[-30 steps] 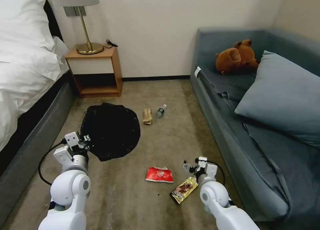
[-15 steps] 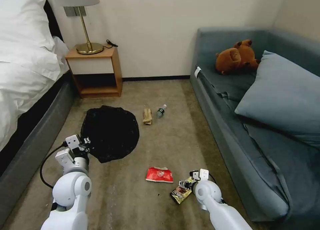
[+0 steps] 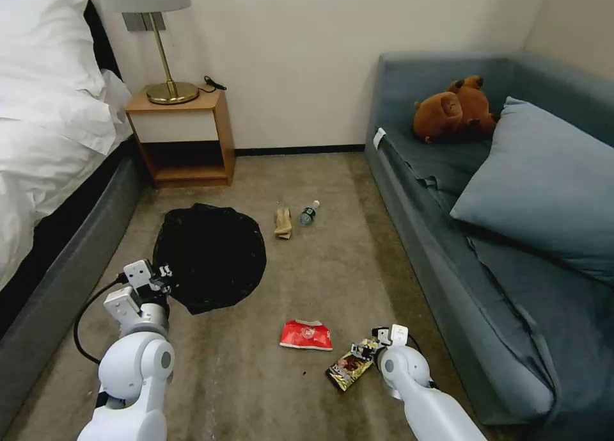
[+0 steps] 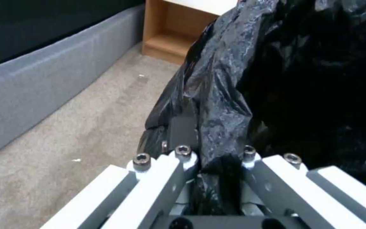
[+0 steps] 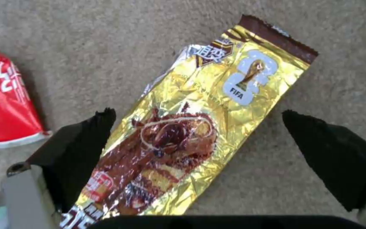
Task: Pick up the trash bin, then pick up the garbage on the floor and place it into the trash bin.
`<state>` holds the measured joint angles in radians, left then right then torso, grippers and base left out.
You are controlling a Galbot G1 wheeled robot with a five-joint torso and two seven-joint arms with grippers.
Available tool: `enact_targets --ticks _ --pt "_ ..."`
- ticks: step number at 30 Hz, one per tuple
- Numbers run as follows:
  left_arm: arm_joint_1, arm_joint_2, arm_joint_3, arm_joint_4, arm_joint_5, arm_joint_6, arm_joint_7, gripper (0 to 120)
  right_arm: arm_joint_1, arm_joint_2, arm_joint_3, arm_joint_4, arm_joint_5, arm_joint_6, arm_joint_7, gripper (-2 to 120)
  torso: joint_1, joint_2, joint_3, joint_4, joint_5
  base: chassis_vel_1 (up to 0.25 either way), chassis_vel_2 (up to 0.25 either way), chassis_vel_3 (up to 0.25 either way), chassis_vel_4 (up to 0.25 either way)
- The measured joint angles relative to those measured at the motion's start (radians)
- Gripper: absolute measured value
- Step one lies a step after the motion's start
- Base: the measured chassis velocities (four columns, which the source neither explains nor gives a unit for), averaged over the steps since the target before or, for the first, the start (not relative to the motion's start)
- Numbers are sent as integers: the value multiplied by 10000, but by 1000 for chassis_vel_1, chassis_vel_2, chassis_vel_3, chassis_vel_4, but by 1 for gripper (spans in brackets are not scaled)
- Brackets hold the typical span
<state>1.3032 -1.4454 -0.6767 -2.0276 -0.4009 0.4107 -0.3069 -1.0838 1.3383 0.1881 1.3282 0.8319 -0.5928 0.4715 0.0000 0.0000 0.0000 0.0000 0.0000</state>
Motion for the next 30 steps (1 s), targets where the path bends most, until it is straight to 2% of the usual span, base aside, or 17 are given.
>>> enact_targets --ticks 14,18,30 --pt "183 -10 -17 -173 98 19 -17 4 346 313 -39 -1218 -767 783 -715 100 -2 9 -5 -1 -12 0 0 0 0" --pt "174 -7 -8 -175 97 19 -21 4 365 393 1 -1507 -1029 1117 -889 100 -3 10 -6 3 -3 0 0 0 0" --pt "16 36 -35 -178 47 66 -41 4 264 534 125 -1600 -1408 1481 -894 100 -3 1 -2 4 3 0 0 0 0"
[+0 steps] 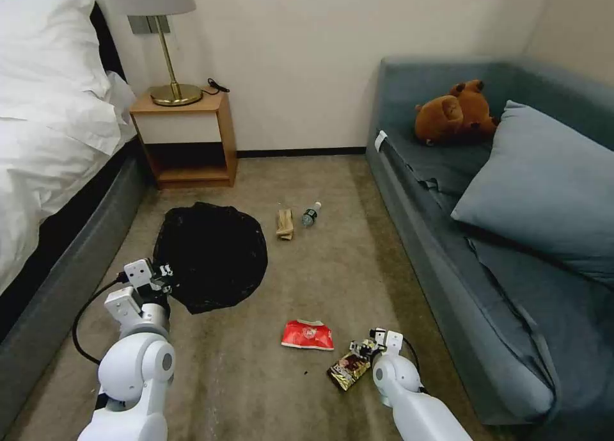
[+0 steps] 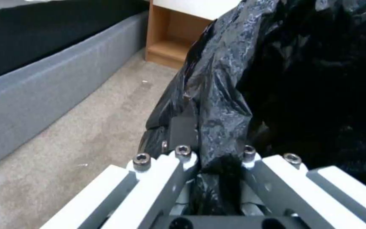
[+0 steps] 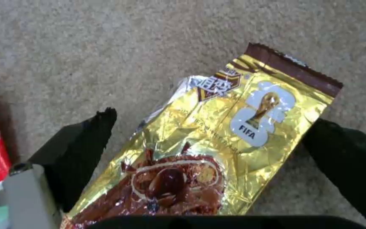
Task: Pick up the trash bin, then pick up the garbage on the floor and place it into the trash bin.
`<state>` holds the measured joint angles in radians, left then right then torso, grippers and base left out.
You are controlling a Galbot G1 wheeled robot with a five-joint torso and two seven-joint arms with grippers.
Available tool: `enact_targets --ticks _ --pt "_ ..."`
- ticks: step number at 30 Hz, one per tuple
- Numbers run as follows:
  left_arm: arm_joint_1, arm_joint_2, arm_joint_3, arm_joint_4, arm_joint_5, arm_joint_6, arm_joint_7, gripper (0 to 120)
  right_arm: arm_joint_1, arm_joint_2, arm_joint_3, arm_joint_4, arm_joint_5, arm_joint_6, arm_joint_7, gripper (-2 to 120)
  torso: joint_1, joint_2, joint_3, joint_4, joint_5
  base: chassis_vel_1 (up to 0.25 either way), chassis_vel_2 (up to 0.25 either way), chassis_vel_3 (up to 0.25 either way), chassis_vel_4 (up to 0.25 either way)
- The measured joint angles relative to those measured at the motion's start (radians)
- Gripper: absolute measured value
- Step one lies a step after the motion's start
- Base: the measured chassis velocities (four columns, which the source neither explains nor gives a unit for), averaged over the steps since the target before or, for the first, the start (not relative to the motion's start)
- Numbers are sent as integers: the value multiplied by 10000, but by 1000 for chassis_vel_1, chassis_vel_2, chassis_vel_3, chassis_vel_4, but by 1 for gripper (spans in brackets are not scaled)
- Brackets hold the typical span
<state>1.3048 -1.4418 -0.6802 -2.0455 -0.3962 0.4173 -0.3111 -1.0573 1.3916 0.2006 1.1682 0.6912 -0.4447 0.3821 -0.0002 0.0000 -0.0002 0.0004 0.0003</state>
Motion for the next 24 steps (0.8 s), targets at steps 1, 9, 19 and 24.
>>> enact_targets --ticks 1,9,19,24 --pt "-9 18 -22 0 -10 6 -6 4 4 0 8 -1 -16 14 0 100 0 -1 1 0 0 0 0 0 0" --pt "-13 27 -39 53 -33 12 -11 4 -30 -67 9 16 -140 62 7 99 1 -1 2 3 5 0 0 0 0" --pt "-183 -16 43 176 -27 10 -12 4 -505 -342 40 1051 -325 -183 401 64 4 -8 9 -14 -1 0 0 0 0" --pt "-197 -18 58 192 -19 9 -14 4 -513 -329 35 1111 -452 -178 406 53 3 -7 6 -7 -2 0 0 0 0"
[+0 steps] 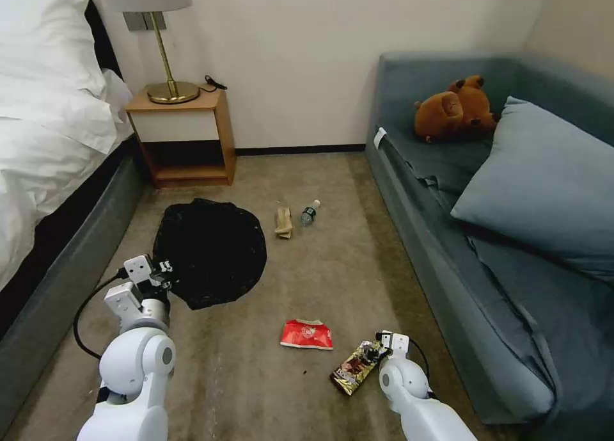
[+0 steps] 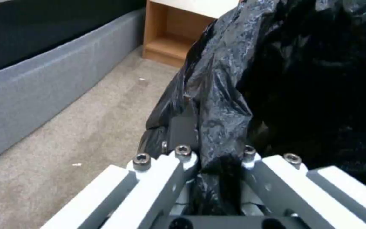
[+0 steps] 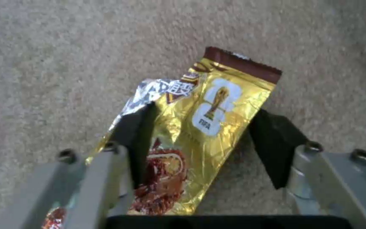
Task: Pick up the trash bin, then pick up the garbage on the floor and place it into the trash bin.
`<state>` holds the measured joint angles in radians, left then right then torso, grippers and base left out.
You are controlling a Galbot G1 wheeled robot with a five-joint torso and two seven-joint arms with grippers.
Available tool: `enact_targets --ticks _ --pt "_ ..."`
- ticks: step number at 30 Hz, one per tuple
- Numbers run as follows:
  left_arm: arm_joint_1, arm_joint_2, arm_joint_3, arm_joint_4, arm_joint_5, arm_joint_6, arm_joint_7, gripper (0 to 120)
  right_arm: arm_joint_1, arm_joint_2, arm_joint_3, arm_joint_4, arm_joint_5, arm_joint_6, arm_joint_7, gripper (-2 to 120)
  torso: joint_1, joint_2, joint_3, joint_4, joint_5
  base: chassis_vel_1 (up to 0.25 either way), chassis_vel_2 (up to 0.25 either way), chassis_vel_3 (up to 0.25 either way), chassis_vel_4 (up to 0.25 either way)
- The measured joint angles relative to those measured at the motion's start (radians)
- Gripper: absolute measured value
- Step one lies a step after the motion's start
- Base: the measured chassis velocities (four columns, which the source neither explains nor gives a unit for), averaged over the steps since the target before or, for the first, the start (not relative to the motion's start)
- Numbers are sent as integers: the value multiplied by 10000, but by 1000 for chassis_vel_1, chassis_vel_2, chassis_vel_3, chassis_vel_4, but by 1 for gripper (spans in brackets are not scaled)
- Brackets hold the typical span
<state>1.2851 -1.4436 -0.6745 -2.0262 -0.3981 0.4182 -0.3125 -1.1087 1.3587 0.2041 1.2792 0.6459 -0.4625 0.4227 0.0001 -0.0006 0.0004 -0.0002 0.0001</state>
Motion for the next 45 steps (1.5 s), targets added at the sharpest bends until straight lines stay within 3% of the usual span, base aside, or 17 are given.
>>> enact_targets --ticks 2,10,11,13,27,36,39,45 --pt "-11 8 -6 13 3 -3 -2 4 7 21 -20 6 -163 77 -6 38 0 1 -2 0 -1 0 0 0 0" --pt "-45 26 -23 48 1 -8 -2 4 28 30 -28 12 -381 238 -77 14 0 2 -3 2 -1 0 0 0 0" --pt "-72 16 -12 77 1 -11 -2 4 30 28 -25 5 -459 305 -118 4 0 3 -3 2 -1 0 0 0 0" --pt "-80 10 -4 95 1 -13 -1 4 29 28 -21 -1 -507 347 -145 0 0 3 -3 2 -1 0 0 0 0" --pt "-107 -37 62 216 20 -58 -18 4 52 41 35 120 -925 935 -165 0 0 6 -4 2 0 0 0 0 0" --pt "-196 -97 112 558 18 -124 -91 4 362 18 151 894 -2499 2825 -146 0 -1 6 -3 2 -1 0 0 0 0" --pt "-260 -135 165 878 77 -229 -90 4 819 39 198 1385 -3420 3900 -303 0 0 6 -4 3 -2 0 0 0 0" --pt "-351 -135 244 1127 -14 -233 -89 4 1393 -44 -237 2175 -3553 4649 -211 0 -1 7 -3 2 -3 0 0 0 0"
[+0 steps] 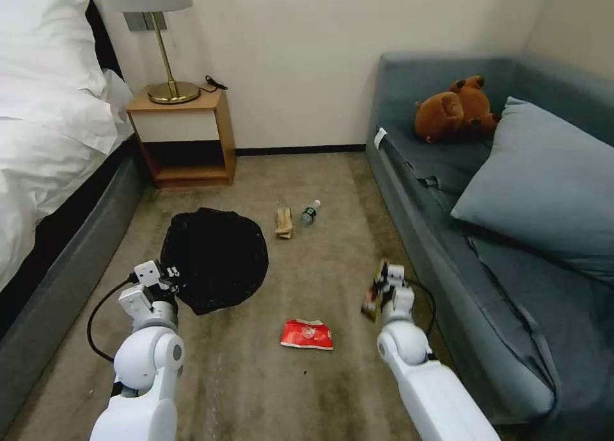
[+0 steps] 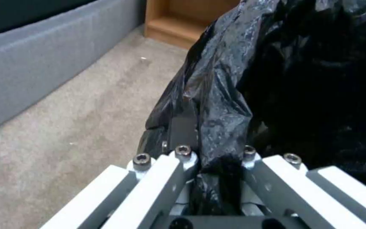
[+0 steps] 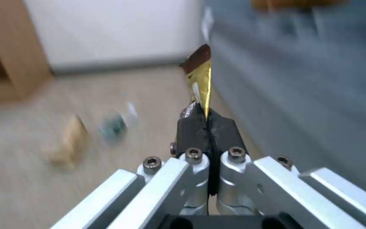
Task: Pick up the trash bin, then pick up the garbage on the floor and place it into the trash bin.
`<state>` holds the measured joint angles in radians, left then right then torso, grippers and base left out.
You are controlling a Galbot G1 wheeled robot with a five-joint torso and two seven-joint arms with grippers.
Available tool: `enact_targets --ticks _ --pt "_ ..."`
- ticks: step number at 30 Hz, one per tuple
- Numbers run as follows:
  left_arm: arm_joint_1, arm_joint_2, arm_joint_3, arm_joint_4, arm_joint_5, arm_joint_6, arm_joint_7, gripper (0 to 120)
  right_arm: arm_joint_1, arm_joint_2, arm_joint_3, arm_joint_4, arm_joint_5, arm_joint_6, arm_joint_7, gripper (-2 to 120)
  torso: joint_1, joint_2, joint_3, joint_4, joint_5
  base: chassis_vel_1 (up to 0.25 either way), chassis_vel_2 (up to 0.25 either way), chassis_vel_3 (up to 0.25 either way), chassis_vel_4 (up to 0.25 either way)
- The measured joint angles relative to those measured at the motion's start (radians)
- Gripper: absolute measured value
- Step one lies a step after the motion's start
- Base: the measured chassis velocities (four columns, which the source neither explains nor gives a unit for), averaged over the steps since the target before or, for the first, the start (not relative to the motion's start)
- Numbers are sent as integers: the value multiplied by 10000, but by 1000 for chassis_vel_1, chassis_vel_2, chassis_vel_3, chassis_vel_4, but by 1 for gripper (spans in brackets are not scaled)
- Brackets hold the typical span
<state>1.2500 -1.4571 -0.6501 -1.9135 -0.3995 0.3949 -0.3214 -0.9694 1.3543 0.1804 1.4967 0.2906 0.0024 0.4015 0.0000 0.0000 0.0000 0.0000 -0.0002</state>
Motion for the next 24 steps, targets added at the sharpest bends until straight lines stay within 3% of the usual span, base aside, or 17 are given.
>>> enact_targets --ticks 3,10,24 --pt "-102 -28 52 287 -12 -31 7 4 560 -42 -844 775 -205 748 348 0 0 0 0 1 0 0 0 0 0" --pt "-84 -82 198 540 -75 -31 74 4 1326 -87 -2387 1655 50 1147 840 0 0 0 0 1 1 0 0 0 0" --pt "-175 -103 406 453 -364 275 -34 4 3799 93 -5297 1661 901 1242 1388 0 0 0 0 0 1 0 0 0 0"
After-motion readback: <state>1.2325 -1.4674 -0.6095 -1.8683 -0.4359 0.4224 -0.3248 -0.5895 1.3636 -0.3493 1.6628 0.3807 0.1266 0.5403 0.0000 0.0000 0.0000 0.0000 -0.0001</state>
